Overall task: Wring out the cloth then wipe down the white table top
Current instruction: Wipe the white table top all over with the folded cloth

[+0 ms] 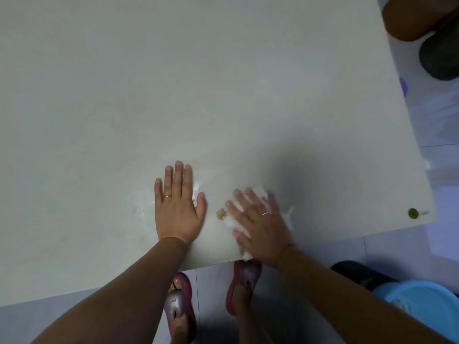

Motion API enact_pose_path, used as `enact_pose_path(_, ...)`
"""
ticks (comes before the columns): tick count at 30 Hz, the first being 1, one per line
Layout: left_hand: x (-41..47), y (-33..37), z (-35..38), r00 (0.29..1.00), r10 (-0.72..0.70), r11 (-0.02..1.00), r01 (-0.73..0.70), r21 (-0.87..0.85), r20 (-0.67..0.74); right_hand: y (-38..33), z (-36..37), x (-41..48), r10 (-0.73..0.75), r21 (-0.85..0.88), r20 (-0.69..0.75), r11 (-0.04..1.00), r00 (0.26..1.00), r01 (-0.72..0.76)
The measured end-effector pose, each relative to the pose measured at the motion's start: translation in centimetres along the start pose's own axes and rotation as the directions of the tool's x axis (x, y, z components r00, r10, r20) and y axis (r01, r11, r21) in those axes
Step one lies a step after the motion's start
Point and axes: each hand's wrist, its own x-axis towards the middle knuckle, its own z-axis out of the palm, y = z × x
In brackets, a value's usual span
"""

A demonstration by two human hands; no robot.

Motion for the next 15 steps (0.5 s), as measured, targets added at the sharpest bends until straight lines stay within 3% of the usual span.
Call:
enact_pose_path(1,0.0,0.0,0.0,1.0,-0.002,1.0,0.002,0.002,0.002,2.3,-0.3,0.3,0.066,-0.025,-0.008,0.997,0.998,-0.067)
enact_pose_path(3,0.0,0.1,0.0,1.0,-0.007,1.0,0.007,0.011,0.007,6.1,-0.8,1.2,0.369,0.008,-0.003,0.93,0.93,-0.369)
enact_pose_path(5,0.1,0.0,0.1,1.0,-0.014,1.0,0.014,0.015,0.007,6.2,-1.2,2.7,0.669,0.101,0.003,0.739,0.743,-0.666)
enact_pose_path(6,0.1,0.0,0.2,1.0,-0.016,1.0,0.016,0.015,0.01,4.7,-1.3,3.8,0.755,0.137,0.008,0.649,0.656,-0.748)
enact_pose_path(7,0.1,0.0,0.2,1.0,-0.016,1.0,0.016,0.016,0.013,2.8,-1.4,4.6,0.776,0.152,0.018,0.622,0.631,-0.768)
enact_pose_path(8,0.1,0.0,0.2,1.0,-0.016,1.0,0.016,0.017,0.014,0.6,-1.4,5.3,0.73,0.152,0.008,0.674,0.683,-0.723)
enact_pose_path(9,0.1,0.0,0.2,1.0,-0.016,1.0,0.016,0.017,0.013,-1.6,-1.2,5.6,0.621,0.127,0.002,0.777,0.784,-0.616)
enact_pose_path(11,0.0,0.0,0.1,1.0,-0.016,1.0,0.015,0.019,0.02,-3.7,-1.0,5.2,0.317,0.071,0.029,0.945,0.948,-0.318)
enact_pose_path(13,0.0,-0.1,0.0,1.0,-0.016,1.0,0.015,0.014,0.025,-1.3,-1.1,5.2,0.071,0.065,0.021,0.995,0.997,-0.073)
enact_pose_path(15,0.1,0.0,-0.1,0.999,-0.021,1.0,0.021,0.011,0.032,2.9,-1.4,5.9,-0.033,0.011,-0.006,0.999,0.999,0.034)
